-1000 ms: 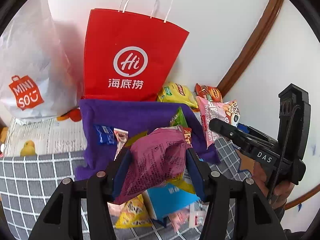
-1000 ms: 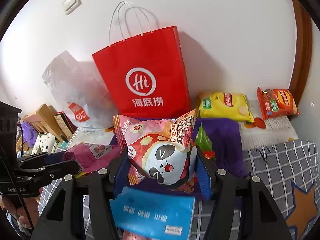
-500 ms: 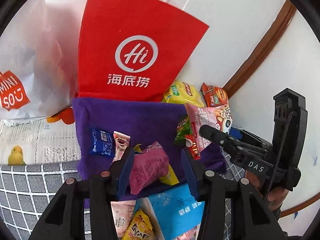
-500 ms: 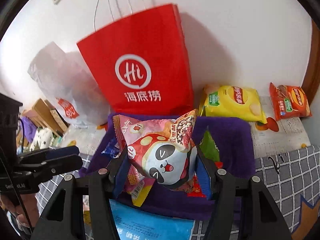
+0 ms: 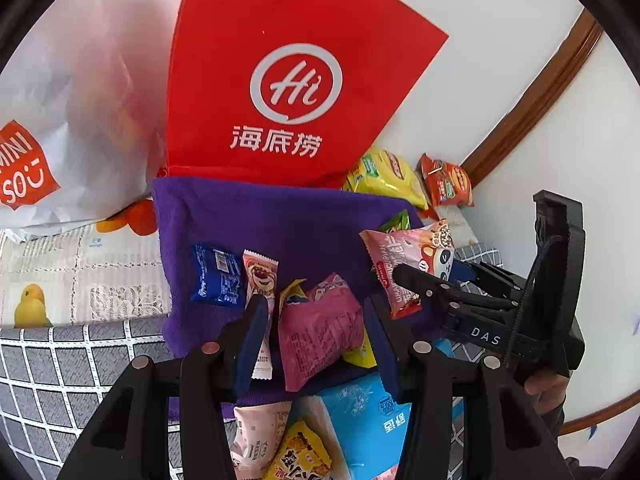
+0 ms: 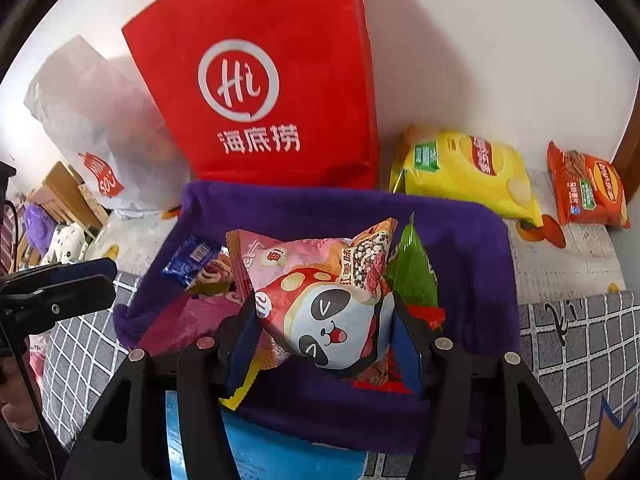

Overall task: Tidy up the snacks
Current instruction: 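Lower both bags onto the towel and open both tools, then withdraw both tools from the towel back toward the loose snacks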

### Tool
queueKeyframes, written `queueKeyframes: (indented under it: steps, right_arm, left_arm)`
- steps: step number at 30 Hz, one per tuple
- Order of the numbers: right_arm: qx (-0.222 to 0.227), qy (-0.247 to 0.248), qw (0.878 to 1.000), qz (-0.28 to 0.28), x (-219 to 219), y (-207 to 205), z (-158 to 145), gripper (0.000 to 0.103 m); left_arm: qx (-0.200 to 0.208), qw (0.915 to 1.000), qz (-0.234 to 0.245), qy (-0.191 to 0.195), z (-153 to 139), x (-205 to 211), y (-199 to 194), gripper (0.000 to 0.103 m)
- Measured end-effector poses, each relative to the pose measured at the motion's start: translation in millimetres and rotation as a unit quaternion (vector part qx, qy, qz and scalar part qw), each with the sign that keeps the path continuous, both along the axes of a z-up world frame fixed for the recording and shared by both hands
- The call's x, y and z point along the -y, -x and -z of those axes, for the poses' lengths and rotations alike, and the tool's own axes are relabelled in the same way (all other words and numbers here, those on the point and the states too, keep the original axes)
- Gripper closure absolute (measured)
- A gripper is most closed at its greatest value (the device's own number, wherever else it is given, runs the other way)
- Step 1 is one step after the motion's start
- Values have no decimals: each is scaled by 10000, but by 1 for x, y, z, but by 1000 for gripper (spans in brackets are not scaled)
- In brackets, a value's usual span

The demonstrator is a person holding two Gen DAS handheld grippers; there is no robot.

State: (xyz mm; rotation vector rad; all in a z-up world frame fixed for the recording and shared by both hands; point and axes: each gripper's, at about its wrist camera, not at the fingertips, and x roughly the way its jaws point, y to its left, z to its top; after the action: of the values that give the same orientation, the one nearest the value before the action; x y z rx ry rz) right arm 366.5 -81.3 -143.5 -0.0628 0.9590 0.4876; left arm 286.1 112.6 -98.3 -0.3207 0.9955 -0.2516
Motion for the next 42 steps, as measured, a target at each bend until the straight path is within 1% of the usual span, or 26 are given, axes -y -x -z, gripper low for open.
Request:
queueKeyframes:
  steps: [5,12,13,14,15,20,23,25,29,32,34,37,42]
  right_arm:
    - [-51,120,9999,-56,-3,1,7,43]
    - [-172,109,9998,9,-3,-2,11,41]
    - [-187,66,9998,17,-3,-2,10,39]
    - [-190,51,9998,24,-3,-1,10,34]
    - [-182,51,9998,43,-3,-1,9,32]
    - [44,-9,9998,199,2,4,-4,29]
    - [93,-153,9993,326,10,7,-14,28]
    - [89,-151,9991,392,15,10,-19,28]
    - [142,-131,9985,520,27,20,-28,28]
    - [168,-32,9980,607,36,30,-34,28]
    - [251,9,9972,711,42,39,-38,27]
    - [252,200,9954,902,52,52,-42,23]
    - [345,275,9925,1141,68,71,-47,22]
  left_arm:
    - [-62,9999,71,-75,3,4,-1,53]
    - [-78,9999,95,-119,3,6,0,48]
    - [-90,9998,100,-124,3,6,0,47]
    - [-105,9998,103,-133,3,6,0,46]
    - [-119,9998,104,-144,3,6,0,46]
    - [-176,9997,84,-178,1,5,1,44]
    - [-187,9996,60,-221,-2,4,2,43]
    - [-191,9995,50,-261,-4,5,4,41]
    - [-235,9985,34,-493,-9,10,6,39]
    - [-208,9980,41,-591,-14,14,7,39]
    - [-156,9979,61,-621,-18,16,10,36]
    - [-113,9978,88,-649,-24,19,13,35]
    - [10,9978,115,-651,-36,22,22,35]
